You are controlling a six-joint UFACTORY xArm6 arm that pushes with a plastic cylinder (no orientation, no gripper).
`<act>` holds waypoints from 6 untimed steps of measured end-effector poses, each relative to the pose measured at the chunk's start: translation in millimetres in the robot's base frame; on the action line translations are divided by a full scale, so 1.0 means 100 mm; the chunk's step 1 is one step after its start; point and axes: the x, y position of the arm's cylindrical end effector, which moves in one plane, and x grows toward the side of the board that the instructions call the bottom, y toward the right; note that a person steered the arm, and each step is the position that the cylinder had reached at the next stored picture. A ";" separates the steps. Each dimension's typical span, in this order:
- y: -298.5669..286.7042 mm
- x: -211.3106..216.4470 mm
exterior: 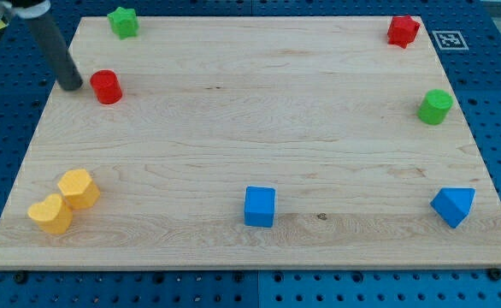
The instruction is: Push the green star towards the top center of the board
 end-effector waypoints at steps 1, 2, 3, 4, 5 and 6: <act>0.00 -0.63; 0.00 -1.03; 0.00 -1.05; 0.15 -1.07; 0.45 -1.08; 0.66 -1.19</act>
